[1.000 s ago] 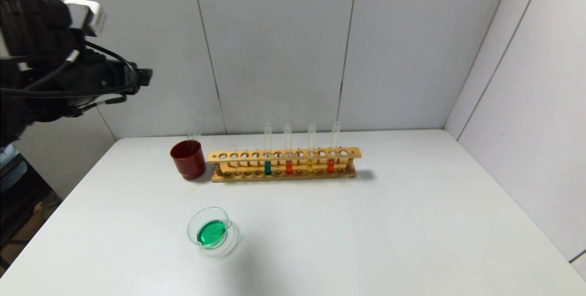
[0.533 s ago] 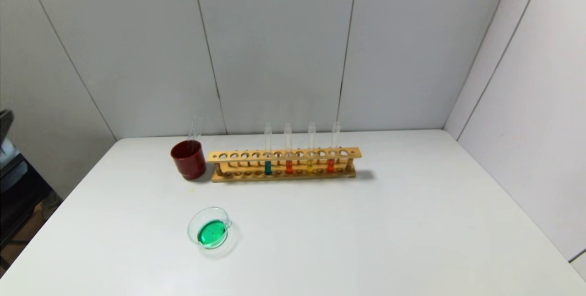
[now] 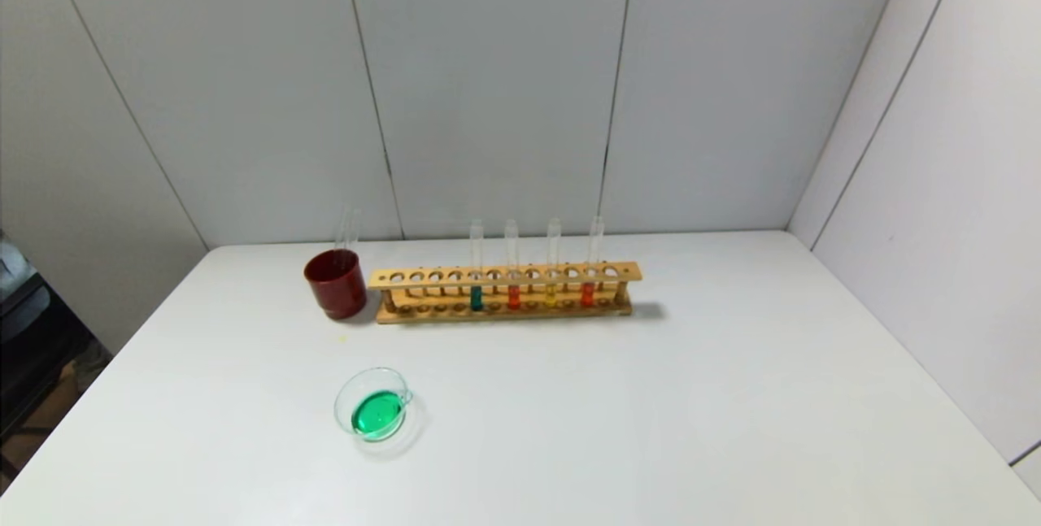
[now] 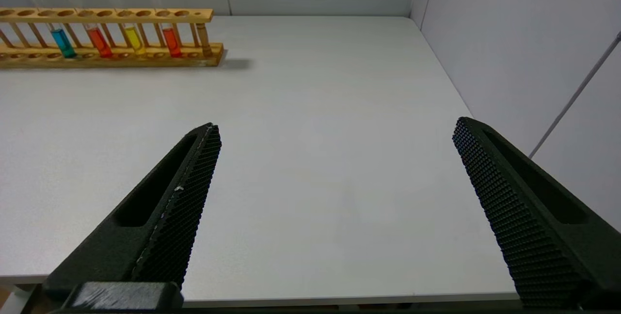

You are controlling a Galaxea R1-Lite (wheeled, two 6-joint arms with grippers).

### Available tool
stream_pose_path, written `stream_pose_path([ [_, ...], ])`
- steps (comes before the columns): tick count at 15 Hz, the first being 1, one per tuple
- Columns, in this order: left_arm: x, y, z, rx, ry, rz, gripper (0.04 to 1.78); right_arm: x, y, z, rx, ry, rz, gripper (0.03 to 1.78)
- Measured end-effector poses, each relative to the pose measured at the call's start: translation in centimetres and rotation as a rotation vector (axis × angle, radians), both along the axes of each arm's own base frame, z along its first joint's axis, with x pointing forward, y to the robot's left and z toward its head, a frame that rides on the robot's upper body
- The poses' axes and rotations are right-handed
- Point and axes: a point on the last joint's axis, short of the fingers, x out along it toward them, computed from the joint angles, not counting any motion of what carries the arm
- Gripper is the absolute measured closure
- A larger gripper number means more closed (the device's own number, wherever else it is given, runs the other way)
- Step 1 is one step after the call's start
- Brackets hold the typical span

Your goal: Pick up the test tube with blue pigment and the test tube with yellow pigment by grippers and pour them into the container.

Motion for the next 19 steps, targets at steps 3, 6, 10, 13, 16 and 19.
stream_pose_path([
  [3,0.0,-0.4,-5.3,0.063,0.047,-0.133,0.07,0.0,0.0,0.0,0.000,0.000,0.000,0.06],
  [6,0.4,-0.7,-8.6,0.056,0.218,-0.294,0.07,0.0,0.0,0.0,0.000,0.000,0.000,0.06],
  [10,-0.1,-1.0,-9.9,0.056,0.408,-0.398,0.07,0.0,0.0,0.0,-0.001,0.000,0.000,0.06],
  [13,-0.2,-1.0,-9.8,0.056,0.420,-0.401,0.07,0.0,0.0,0.0,-0.005,0.000,0.001,0.06],
  [16,-0.2,-1.0,-9.9,0.055,0.422,-0.402,0.07,0.0,0.0,0.0,-0.002,-0.002,0.000,0.06],
  [19,-0.2,-0.9,-9.8,0.049,0.416,-0.397,0.07,0.0,0.0,0.0,0.000,0.000,-0.001,0.06],
])
